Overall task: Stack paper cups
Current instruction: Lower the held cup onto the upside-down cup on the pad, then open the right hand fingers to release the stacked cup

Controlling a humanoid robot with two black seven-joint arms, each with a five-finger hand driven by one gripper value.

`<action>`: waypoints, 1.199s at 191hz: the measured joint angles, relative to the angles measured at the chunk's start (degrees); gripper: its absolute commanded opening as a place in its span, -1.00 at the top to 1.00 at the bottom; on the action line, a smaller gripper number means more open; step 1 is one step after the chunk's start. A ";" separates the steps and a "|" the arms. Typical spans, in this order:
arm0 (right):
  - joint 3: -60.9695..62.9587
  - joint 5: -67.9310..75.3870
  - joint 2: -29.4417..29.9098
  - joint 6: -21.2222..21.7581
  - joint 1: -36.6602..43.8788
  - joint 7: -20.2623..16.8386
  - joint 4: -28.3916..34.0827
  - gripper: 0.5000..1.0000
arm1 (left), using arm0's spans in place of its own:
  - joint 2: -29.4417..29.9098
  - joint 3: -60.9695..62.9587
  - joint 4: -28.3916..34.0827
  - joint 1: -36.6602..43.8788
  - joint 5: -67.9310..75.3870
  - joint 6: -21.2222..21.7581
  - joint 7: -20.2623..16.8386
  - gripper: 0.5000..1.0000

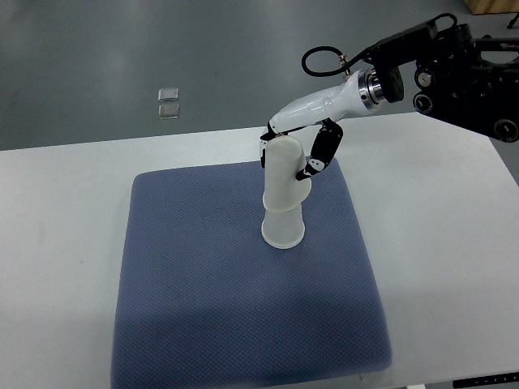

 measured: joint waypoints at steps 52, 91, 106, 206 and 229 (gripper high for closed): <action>0.00 0.08 -0.51 -0.67 -0.78 0.00 0.03 0.28 | 0.00 0.00 0.00 0.01 0.00 0.00 0.00 -1.00; 0.00 0.08 -0.51 -0.95 -1.24 -0.05 0.03 0.07 | 0.00 0.00 0.00 -0.02 0.00 0.00 0.00 -1.00; 0.00 0.08 -0.46 -1.17 -1.61 -0.13 0.03 0.07 | 0.00 0.00 0.00 -0.02 0.00 0.00 0.00 -1.00; 0.00 0.17 0.02 -4.00 -3.86 -0.33 -0.08 -0.46 | 0.00 0.00 0.00 0.02 0.00 0.00 0.00 -1.00; 0.00 0.17 0.13 -4.09 -4.30 -0.33 -0.04 -0.60 | 0.00 0.00 0.00 0.02 0.00 0.00 0.00 -1.00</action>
